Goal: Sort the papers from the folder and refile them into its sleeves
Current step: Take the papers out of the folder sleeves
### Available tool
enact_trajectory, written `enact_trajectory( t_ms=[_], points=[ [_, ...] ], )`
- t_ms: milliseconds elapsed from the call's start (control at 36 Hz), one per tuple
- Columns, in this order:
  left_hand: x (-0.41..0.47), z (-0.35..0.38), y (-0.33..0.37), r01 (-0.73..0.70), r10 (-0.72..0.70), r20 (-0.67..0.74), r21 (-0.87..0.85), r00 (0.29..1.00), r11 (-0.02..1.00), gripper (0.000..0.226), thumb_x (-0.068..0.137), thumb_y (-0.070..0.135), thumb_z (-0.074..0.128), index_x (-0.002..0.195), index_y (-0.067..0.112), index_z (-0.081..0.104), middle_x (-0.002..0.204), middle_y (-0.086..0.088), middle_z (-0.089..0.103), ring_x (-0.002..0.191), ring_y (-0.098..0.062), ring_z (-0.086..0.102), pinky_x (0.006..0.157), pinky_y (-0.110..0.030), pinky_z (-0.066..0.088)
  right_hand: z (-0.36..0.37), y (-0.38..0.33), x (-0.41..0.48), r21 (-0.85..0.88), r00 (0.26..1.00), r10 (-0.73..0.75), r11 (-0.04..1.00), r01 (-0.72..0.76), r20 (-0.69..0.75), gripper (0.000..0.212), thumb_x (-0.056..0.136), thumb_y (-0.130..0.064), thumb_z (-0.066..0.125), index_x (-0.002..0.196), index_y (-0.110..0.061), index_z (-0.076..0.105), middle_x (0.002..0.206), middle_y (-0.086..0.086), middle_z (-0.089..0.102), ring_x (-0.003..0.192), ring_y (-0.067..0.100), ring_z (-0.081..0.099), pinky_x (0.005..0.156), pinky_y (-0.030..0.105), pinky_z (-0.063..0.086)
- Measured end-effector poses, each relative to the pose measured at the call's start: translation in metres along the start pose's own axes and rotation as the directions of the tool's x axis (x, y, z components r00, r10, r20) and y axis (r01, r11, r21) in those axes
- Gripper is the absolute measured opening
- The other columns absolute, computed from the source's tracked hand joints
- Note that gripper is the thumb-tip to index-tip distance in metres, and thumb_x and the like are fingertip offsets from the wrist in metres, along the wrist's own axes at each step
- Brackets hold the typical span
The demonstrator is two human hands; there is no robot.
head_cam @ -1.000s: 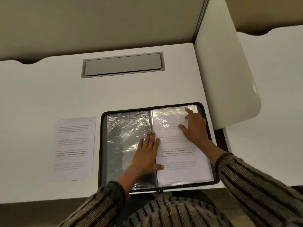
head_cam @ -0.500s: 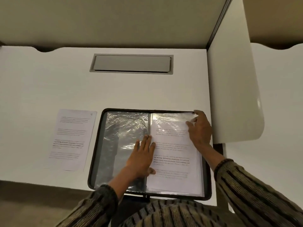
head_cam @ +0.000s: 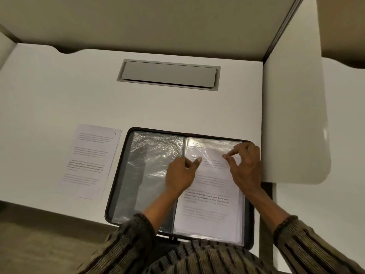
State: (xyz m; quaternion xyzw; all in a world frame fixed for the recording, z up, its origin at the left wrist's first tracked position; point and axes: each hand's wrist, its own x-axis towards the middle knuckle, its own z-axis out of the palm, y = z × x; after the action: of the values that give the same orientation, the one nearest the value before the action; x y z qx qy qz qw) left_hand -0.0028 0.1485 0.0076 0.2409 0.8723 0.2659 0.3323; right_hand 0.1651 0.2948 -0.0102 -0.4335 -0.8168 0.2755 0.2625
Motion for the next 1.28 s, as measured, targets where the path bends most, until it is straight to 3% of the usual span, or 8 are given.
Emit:
enact_trajectory(
  t_ms=[111,222,472,694,889,1000,1083,1278],
  points=[
    [0.017,-0.007,0.039,0.32,-0.247,0.223,-0.402,0.943,0.858,0.077,0.092,0.078,0.058,0.093,0.003,0.076,0.077,-0.007,0.079,0.066,-0.021,0.076,0.07,-0.038,0.065,-0.002,-0.009,-0.005,0.124,0.998,-0.03,0.992,0.023,0.053,0.023,0.086,-0.024,0.086,0.088,-0.019,0.063,0.096,-0.007,0.054,0.088,0.016,0.058,0.062,0.031,0.055],
    [0.032,-0.007,0.058,0.449,-0.295,0.369,-0.46,0.881,0.766,0.062,0.095,0.059,0.072,0.101,-0.003,0.074,0.09,-0.019,0.08,0.062,-0.023,0.07,0.062,-0.033,0.059,0.0,-0.012,-0.005,0.141,0.999,-0.008,0.99,0.001,0.048,0.024,0.086,-0.025,0.086,0.087,-0.019,0.062,0.091,-0.005,0.056,0.084,0.016,0.057,0.056,0.035,0.055],
    [0.04,-0.004,0.064,0.548,-0.326,0.457,-0.53,0.828,0.648,0.024,0.102,0.019,0.065,0.109,-0.003,0.074,0.094,-0.016,0.079,0.068,-0.022,0.067,0.063,-0.028,0.06,-0.005,-0.013,-0.002,0.205,0.995,-0.018,0.979,-0.003,0.102,0.027,0.081,-0.019,0.09,0.088,-0.018,0.064,0.094,-0.007,0.057,0.086,0.015,0.06,0.058,0.031,0.056],
    [0.039,0.003,0.057,0.523,-0.316,0.425,-0.581,0.848,0.624,0.021,0.102,0.008,0.06,0.107,-0.003,0.076,0.097,-0.016,0.081,0.072,-0.02,0.07,0.069,-0.03,0.062,-0.007,-0.039,0.026,0.243,0.95,0.153,0.945,-0.221,0.271,0.039,0.086,-0.054,0.08,0.111,-0.026,0.068,0.107,-0.013,0.07,0.101,0.007,0.067,0.08,0.03,0.059],
    [0.03,0.012,0.059,0.471,-0.319,0.347,-0.611,0.882,0.636,0.022,0.103,0.008,0.058,0.098,-0.005,0.075,0.085,-0.019,0.078,0.063,-0.022,0.066,0.057,-0.028,0.056,0.009,-0.06,0.089,-0.08,0.781,0.342,0.931,-0.355,0.523,0.054,0.08,-0.051,0.086,0.123,-0.027,0.063,0.107,-0.002,0.067,0.098,0.016,0.064,0.087,0.037,0.055],
    [0.025,0.015,0.059,0.42,-0.3,0.294,-0.639,0.907,0.645,0.024,0.104,0.011,0.056,0.091,0.0,0.074,0.075,-0.015,0.074,0.055,-0.017,0.063,0.055,-0.027,0.055,0.025,-0.074,0.124,-0.318,0.626,0.358,0.931,-0.181,0.693,0.029,0.075,-0.029,0.094,0.096,-0.026,0.074,0.106,-0.004,0.069,0.096,0.018,0.067,0.082,0.037,0.058],
    [0.023,0.016,0.057,0.38,-0.294,0.243,-0.655,0.924,0.653,0.025,0.104,0.013,0.059,0.094,-0.003,0.075,0.081,-0.02,0.077,0.061,-0.019,0.065,0.06,-0.029,0.058,0.034,-0.084,0.138,-0.441,0.493,0.401,0.897,-0.039,0.772,0.017,0.074,-0.009,0.092,0.078,-0.021,0.08,0.084,0.0,0.077,0.078,0.02,0.074,0.066,0.033,0.065],
    [0.02,0.008,0.04,0.284,-0.224,0.176,-0.642,0.959,0.712,0.031,0.105,0.027,0.065,0.094,0.001,0.077,0.083,-0.015,0.079,0.066,-0.017,0.069,0.067,-0.028,0.06,0.052,-0.09,0.148,-0.582,0.354,0.522,0.809,0.084,0.776,0.036,0.072,-0.007,0.095,0.099,-0.002,0.071,0.085,0.013,0.079,0.067,0.028,0.078,0.078,0.047,0.066]
  ],
)
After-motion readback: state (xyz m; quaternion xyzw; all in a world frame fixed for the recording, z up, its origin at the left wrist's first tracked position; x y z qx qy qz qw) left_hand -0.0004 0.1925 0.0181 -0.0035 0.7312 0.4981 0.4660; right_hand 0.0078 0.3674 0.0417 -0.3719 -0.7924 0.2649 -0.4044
